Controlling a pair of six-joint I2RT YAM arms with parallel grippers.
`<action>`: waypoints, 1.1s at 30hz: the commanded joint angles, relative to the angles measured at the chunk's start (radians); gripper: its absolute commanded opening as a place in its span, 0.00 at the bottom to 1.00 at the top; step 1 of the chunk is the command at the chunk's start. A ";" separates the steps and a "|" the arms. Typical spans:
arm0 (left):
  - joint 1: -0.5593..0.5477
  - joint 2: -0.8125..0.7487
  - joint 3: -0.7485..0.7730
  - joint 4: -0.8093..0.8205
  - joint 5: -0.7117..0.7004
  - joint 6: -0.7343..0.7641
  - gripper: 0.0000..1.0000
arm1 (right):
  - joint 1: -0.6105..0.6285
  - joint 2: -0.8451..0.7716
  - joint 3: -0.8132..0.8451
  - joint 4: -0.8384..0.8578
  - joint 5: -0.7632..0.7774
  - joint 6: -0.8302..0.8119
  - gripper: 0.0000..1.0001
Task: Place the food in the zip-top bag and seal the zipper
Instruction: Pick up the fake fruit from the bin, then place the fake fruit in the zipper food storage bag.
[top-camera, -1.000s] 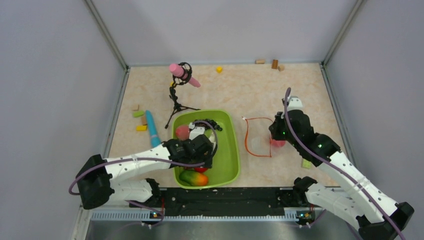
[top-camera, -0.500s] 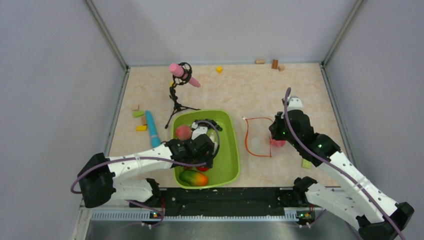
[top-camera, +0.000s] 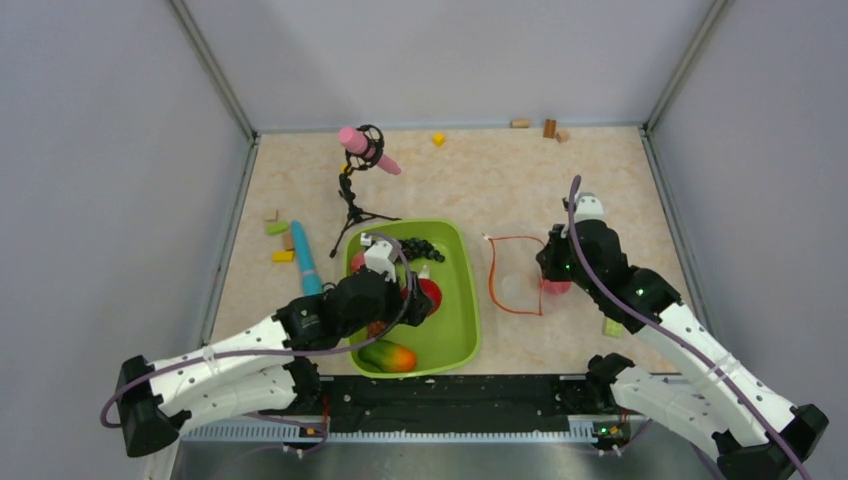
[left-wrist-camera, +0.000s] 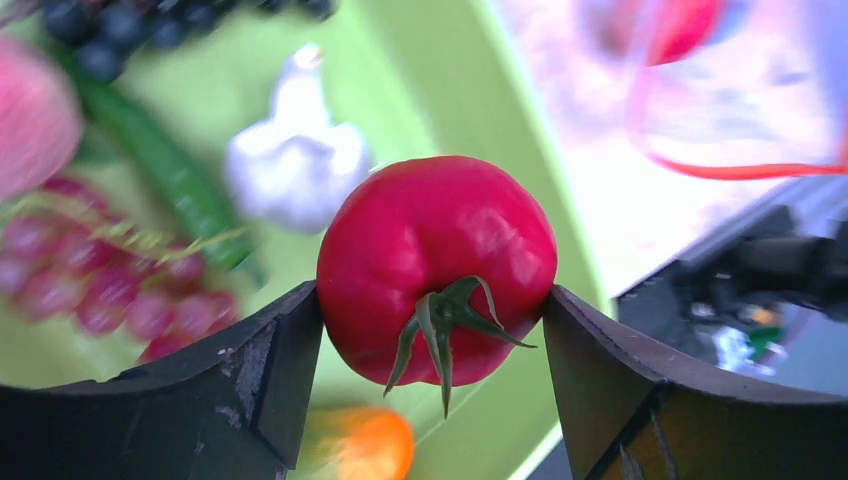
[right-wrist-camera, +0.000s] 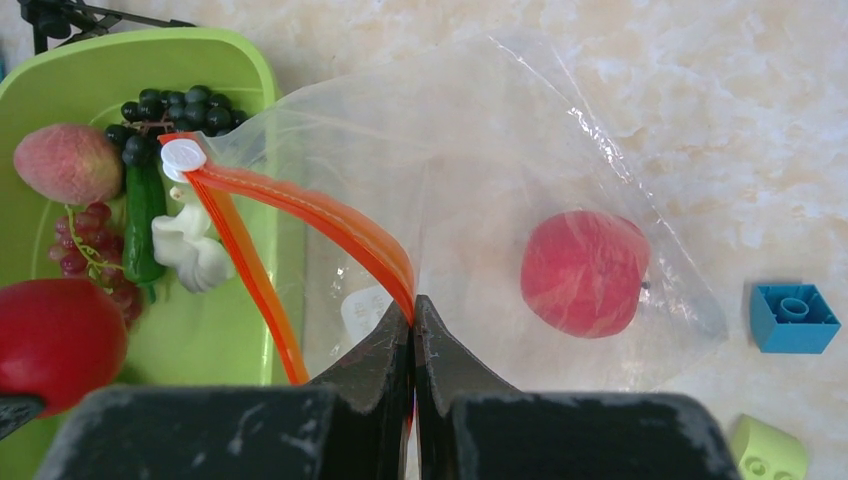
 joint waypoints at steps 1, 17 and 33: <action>-0.002 -0.066 -0.078 0.503 0.197 0.162 0.25 | -0.006 -0.005 0.003 0.024 -0.024 -0.005 0.00; -0.013 0.411 0.219 0.696 0.485 0.276 0.18 | -0.006 -0.053 -0.013 0.069 -0.151 -0.026 0.00; -0.022 0.530 0.331 0.596 0.231 0.237 0.64 | -0.005 -0.089 -0.021 0.094 -0.220 -0.026 0.00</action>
